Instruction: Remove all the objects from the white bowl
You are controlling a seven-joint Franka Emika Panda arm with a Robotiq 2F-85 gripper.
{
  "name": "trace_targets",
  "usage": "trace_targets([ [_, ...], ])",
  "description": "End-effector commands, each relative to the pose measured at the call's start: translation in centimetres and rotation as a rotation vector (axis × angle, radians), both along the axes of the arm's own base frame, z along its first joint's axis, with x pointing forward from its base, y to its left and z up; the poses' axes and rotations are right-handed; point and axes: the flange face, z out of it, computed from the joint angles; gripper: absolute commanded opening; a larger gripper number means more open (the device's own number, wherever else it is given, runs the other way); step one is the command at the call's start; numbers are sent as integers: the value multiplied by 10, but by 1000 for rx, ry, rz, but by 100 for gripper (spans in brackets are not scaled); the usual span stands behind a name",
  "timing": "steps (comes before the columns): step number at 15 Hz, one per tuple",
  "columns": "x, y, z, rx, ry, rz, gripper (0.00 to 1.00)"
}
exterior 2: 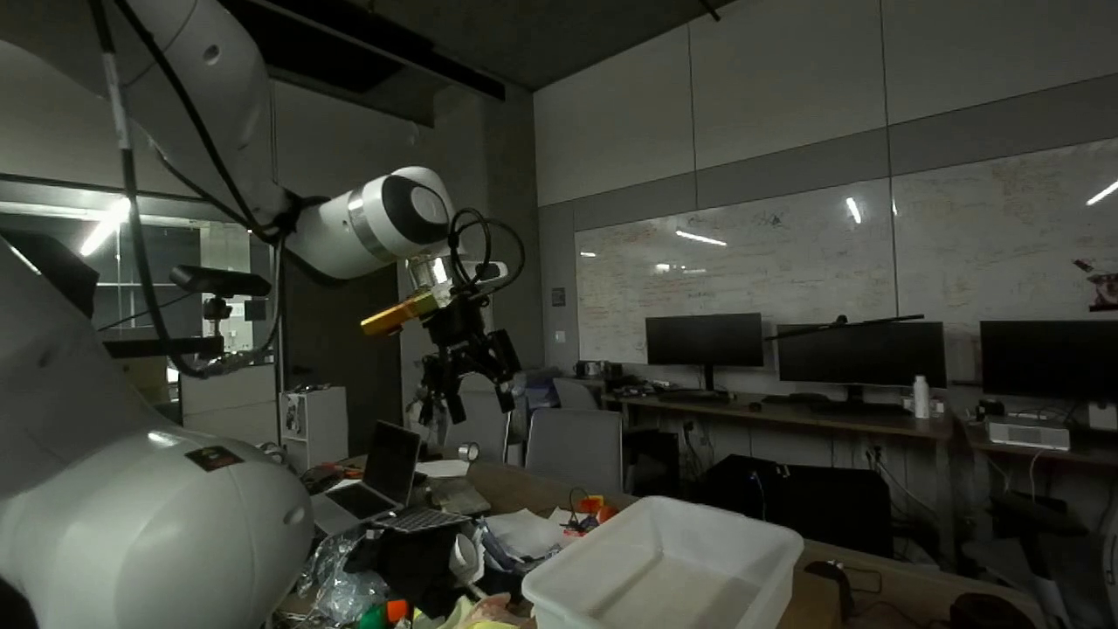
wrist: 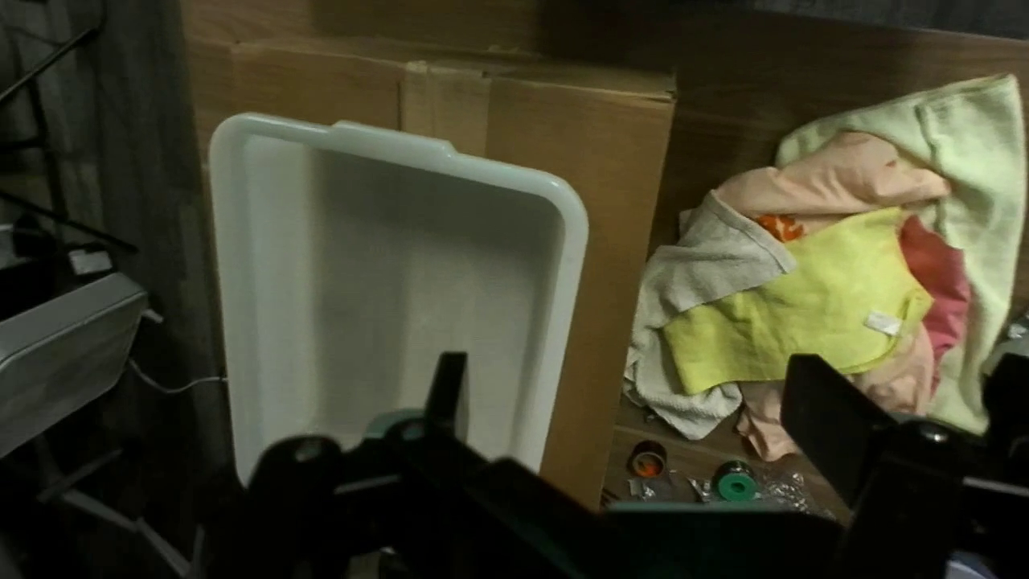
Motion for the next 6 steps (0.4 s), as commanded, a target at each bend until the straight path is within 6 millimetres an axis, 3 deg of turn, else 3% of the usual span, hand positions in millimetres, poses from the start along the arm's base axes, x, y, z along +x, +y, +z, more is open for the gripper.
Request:
trace_targets([
  [1, 1, -6, 3, -139, -26, 97, 100],
  [6, 1, -5, 0, -142, -5, 95, 100],
])
